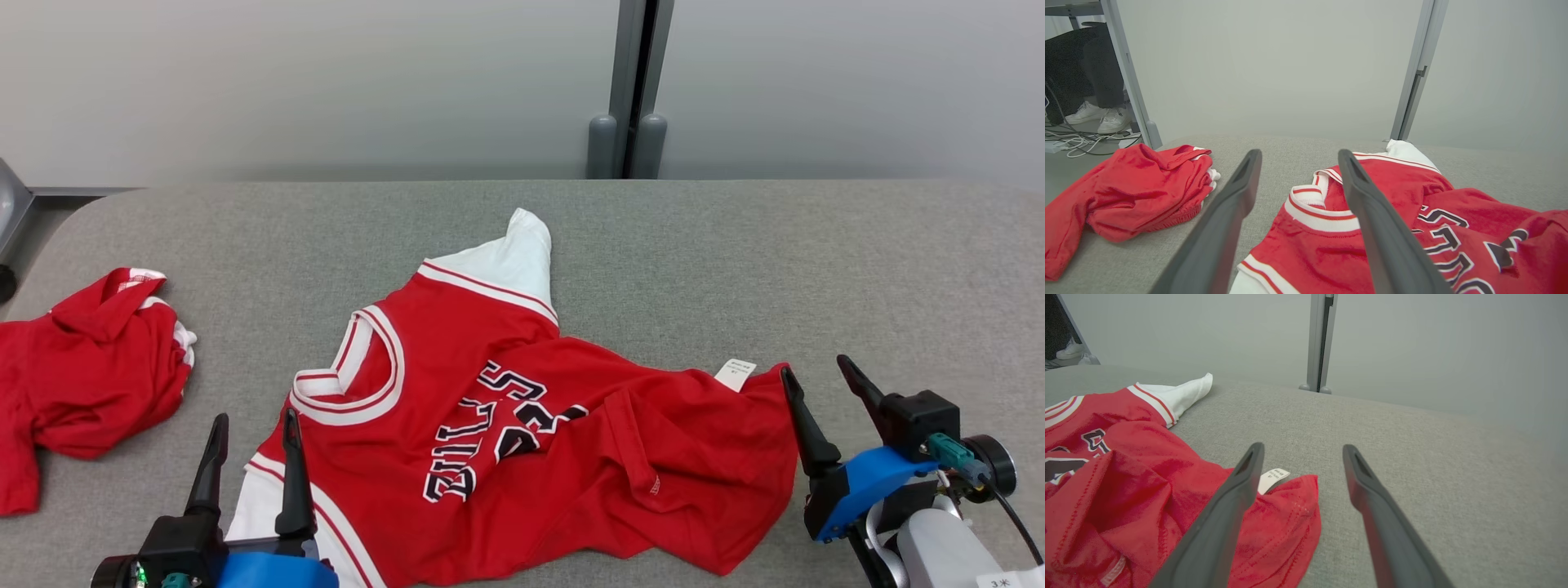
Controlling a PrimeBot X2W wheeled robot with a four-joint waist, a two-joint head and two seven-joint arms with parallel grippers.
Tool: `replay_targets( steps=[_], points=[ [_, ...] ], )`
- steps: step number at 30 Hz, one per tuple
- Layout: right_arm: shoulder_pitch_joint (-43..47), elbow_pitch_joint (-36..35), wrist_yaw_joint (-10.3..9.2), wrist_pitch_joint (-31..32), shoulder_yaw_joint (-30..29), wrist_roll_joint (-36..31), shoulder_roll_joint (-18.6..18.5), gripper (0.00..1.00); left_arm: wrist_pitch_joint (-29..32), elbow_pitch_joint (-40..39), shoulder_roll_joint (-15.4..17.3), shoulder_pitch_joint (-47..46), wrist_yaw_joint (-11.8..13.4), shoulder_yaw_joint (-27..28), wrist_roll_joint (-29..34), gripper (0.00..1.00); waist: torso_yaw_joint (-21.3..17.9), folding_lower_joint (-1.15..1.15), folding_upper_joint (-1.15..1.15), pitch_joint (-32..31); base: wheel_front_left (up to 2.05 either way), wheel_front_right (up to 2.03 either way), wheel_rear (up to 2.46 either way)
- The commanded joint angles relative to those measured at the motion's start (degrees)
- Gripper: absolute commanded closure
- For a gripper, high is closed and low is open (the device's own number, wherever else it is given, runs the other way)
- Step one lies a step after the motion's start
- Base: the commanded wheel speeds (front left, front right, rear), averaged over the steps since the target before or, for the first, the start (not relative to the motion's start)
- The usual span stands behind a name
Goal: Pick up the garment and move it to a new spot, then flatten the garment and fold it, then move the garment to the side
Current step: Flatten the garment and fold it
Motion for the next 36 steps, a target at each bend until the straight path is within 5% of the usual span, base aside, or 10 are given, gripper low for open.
replay_targets(
  steps=[1, 15, 16, 17, 18, 34, 35, 36],
  points=[
    [-1.98, 3.06, 0.01, -0.02, 0.47, -0.22, -0.72, 0.00, -0.03, 0.07, -0.04, -1.31, 0.26, -0.26, -0.35, 0.00, 0.77, 0.00, 0.00, 0.82, 0.00, 0.00, 0.00],
    [-9.45, 23.19, 0.01, 0.01, 5.43, 3.92, -0.35, 0.00, -0.02, 0.36, -0.05, -3.31, 1.05, -2.30, -1.13, 0.00, 3.37, 0.00, 0.00, 4.56, 0.00, 0.00, 0.00],
    [-9.64, 24.40, 0.01, 0.05, 5.99, 4.49, -0.22, 0.08, -0.02, 0.38, -0.03, -3.38, 1.24, -2.52, -1.25, 0.00, 3.48, 0.00, 0.00, 4.70, 0.00, 0.00, 0.00],
    [-9.87, 25.65, 0.01, 0.06, 6.61, 5.03, -0.20, 0.45, -0.02, 0.44, -0.04, -3.46, 1.36, -2.83, -1.43, 0.00, 3.67, 0.00, 0.00, 4.82, 0.00, 0.00, 0.00],
    [-10.28, 26.47, 0.01, 0.12, 7.35, 5.53, -0.30, 1.00, -0.02, 0.49, -0.05, -3.54, 1.47, -3.14, -1.55, 0.00, 3.84, 0.00, 0.00, 4.92, 0.00, 0.00, 0.00],
    [-24.75, 26.20, 0.01, -0.02, 4.79, 6.67, -7.62, 1.00, -0.02, 0.59, -0.04, -5.68, 2.29, -5.71, -2.93, 0.00, 7.55, 0.00, 0.00, 7.40, 0.00, 0.00, 0.00],
    [-25.16, 27.37, 0.01, -0.01, 4.82, 6.19, -7.62, 0.65, -0.02, 0.60, -0.04, -5.78, 2.36, -5.85, -3.01, 0.00, 7.68, 0.00, 0.00, 7.55, 0.00, 0.00, 0.00],
    [-25.16, 27.37, 0.01, -0.01, 4.82, 6.19, -7.62, 0.65, -0.02, 0.60, -0.04, -5.78, 2.36, -5.85, -3.01, 0.00, 7.68, 0.00, 0.00, 7.55, 0.00, 0.00, 0.00]
  ],
)
